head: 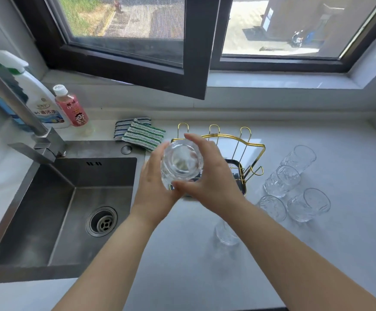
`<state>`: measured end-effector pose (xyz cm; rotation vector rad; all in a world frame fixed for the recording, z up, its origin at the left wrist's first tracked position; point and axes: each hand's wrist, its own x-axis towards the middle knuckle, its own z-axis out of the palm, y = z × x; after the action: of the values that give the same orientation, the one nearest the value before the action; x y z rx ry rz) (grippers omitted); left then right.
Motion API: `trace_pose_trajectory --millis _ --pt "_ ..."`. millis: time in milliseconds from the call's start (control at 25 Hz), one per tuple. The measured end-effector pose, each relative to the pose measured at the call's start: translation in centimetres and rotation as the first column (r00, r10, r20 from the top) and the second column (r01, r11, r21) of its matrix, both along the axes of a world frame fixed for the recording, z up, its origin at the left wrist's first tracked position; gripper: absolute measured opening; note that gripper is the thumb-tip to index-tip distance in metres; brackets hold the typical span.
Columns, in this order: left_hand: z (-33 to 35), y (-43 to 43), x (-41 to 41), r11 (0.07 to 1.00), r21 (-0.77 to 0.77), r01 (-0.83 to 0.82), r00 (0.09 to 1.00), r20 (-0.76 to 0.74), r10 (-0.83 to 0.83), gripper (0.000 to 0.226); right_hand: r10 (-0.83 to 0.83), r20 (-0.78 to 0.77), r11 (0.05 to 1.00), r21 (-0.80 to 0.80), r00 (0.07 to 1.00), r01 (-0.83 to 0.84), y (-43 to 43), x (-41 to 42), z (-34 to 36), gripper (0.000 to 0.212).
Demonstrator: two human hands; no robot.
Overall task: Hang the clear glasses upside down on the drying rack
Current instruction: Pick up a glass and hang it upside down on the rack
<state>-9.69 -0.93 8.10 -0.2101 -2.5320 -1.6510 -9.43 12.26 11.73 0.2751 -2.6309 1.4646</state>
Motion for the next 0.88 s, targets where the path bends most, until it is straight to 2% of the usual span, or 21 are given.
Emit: trace_pose_trajectory --millis 200,440,880 --pt "-3.1 0.4 -2.3 0.998 0.060 -0.001 0.987 0.158 -0.008 0.077 -0.087 0.164 0.996 0.043 0.983 0.081 -0.6 -2.2 -4.0 0.087" --pt "-5.4 -0.1 -3.3 0.998 0.058 -0.004 0.966 0.260 -0.011 0.073 -0.093 0.234 0.996 0.015 0.968 0.092 -0.6 -3.4 -6.6 0.088" --pt "-7.0 -0.3 -4.1 0.989 0.131 0.063 0.957 0.272 -0.097 0.075 -0.086 0.287 0.996 0.007 0.954 0.088 -0.5 -3.6 -7.6 0.094"
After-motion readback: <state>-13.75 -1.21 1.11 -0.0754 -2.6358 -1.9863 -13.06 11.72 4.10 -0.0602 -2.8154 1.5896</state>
